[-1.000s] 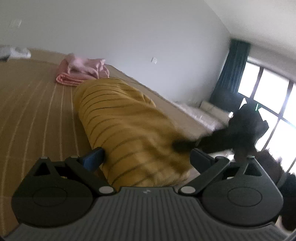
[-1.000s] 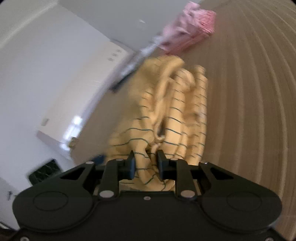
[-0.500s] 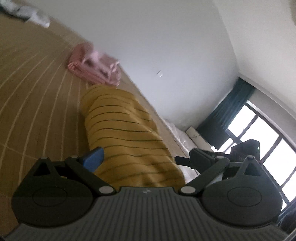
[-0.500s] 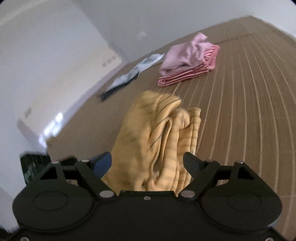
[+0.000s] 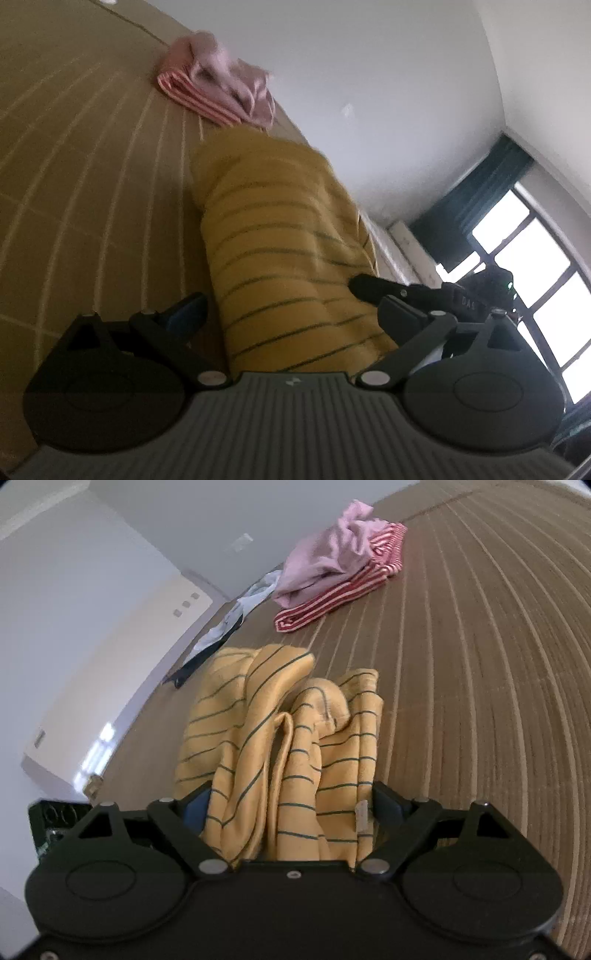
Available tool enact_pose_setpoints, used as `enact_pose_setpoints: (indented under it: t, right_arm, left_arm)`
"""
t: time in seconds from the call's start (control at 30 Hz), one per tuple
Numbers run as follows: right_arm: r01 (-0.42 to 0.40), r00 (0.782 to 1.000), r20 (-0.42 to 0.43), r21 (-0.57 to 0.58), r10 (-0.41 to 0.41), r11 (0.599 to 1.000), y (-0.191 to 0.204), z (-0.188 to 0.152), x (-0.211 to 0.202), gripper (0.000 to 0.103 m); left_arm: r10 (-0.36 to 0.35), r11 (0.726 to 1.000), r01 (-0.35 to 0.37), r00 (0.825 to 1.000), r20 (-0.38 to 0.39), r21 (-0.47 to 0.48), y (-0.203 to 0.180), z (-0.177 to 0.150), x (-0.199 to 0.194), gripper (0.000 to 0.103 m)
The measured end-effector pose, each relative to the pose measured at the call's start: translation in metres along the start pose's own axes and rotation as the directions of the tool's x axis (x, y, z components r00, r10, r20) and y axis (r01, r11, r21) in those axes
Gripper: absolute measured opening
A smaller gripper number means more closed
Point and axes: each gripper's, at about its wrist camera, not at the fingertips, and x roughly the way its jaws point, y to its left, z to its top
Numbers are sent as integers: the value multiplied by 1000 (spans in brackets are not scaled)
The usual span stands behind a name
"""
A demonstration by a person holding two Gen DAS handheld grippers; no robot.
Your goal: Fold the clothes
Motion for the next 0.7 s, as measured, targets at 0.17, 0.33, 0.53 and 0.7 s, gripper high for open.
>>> enact_pose_setpoints:
  t: [0.17,0.33,0.53,0.7]
  right_arm:
    - [58,998,36,-141,-53,988,16,-12,7,62]
    - [2,996,93,-52,3,999,7,-15,4,50]
    - [-32,992,123,-41,37,999,15,15,2,44]
    - [-45,977,203,-86,61,995,35,79,4,43]
  left_arm:
    - [34,999,-35,999,12,35,-3,-3,11,79]
    - [76,995,-77,997,14,71,-8,7,6,55]
    - [82,991,-85,996,29,107,-22,51,10,46]
    - [71,984,-82,995,71,157,-38,130,21,45]
